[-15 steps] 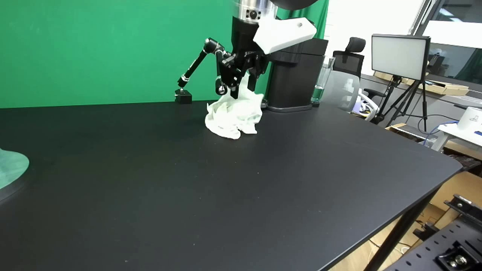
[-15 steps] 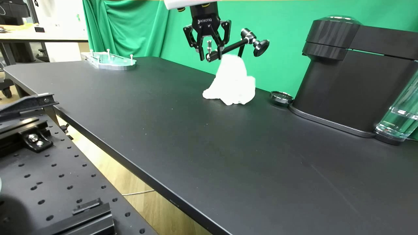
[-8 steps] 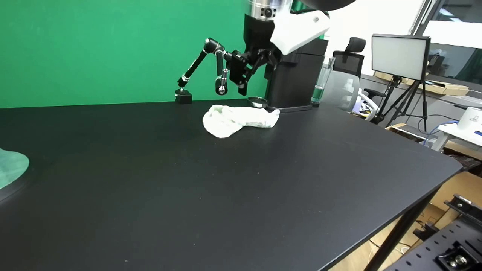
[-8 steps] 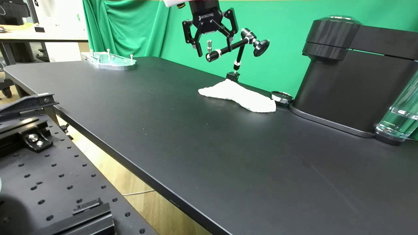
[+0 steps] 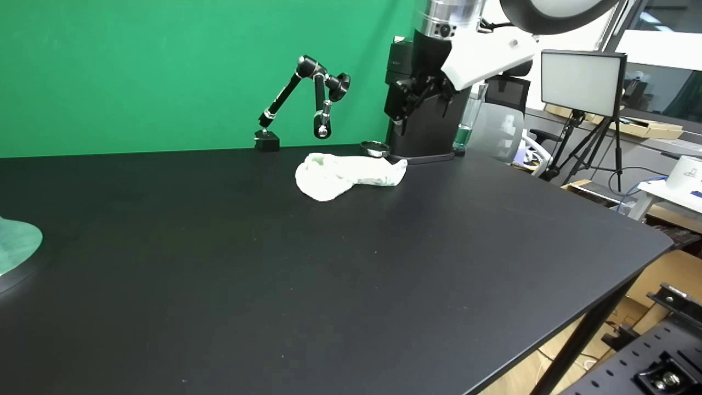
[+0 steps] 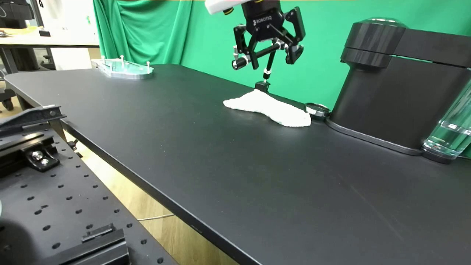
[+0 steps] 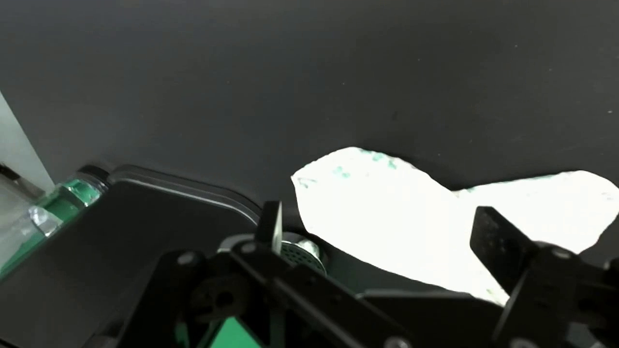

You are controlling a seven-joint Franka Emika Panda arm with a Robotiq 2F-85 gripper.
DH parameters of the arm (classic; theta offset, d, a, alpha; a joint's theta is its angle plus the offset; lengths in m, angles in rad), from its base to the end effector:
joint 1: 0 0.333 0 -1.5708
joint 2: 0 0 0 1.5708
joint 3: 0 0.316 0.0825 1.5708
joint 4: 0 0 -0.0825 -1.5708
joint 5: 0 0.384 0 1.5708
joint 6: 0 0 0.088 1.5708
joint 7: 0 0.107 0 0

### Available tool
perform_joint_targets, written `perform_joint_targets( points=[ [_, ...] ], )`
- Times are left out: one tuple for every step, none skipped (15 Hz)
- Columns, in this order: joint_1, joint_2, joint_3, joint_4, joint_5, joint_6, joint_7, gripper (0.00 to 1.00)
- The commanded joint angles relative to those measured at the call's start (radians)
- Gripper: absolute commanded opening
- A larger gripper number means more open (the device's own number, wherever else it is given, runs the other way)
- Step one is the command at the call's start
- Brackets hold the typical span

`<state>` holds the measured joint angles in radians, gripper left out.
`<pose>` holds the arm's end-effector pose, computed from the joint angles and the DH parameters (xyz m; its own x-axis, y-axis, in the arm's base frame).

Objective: Hang the white cloth on the black object

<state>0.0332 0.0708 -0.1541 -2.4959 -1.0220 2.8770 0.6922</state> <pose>0.4786 -0.0096 0.2750 0.9216 0.1953 0.3353 0.0781 -0.9398 0.3327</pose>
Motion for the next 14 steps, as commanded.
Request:
perform_joint_targets(
  points=[
    [-0.057,0.047,-0.027,-0.02,0.131,0.115,-0.052,1.0],
    [-0.033,0.024,-0.019,-0.009,0.066,0.057,-0.02,1.0],
    [-0.047,0.039,-0.023,-0.012,0.103,0.083,-0.044,1.0],
    [-0.055,0.051,-0.025,-0.012,0.117,0.098,-0.051,1.0],
    [-0.058,0.058,-0.025,-0.012,0.12,0.104,-0.052,1.0],
    [-0.058,0.06,-0.025,-0.012,0.12,0.107,-0.052,1.0],
    [-0.057,0.06,-0.025,-0.012,0.121,0.108,-0.052,1.0],
    [-0.057,0.06,-0.025,-0.012,0.121,0.109,-0.052,1.0],
    [-0.057,0.06,-0.025,-0.012,0.121,0.109,-0.052,1.0],
    [-0.057,0.06,-0.025,-0.012,0.121,0.11,-0.052,1.0],
    [-0.057,0.06,-0.025,-0.012,0.121,0.11,-0.052,1.0],
    [-0.057,0.06,-0.025,-0.012,0.121,0.11,-0.052,1.0],
    [-0.057,0.06,-0.025,-0.012,0.121,0.11,-0.052,1.0],
    [-0.044,0.06,-0.03,-0.001,0.109,0.086,0.006,1.0]
  ],
)
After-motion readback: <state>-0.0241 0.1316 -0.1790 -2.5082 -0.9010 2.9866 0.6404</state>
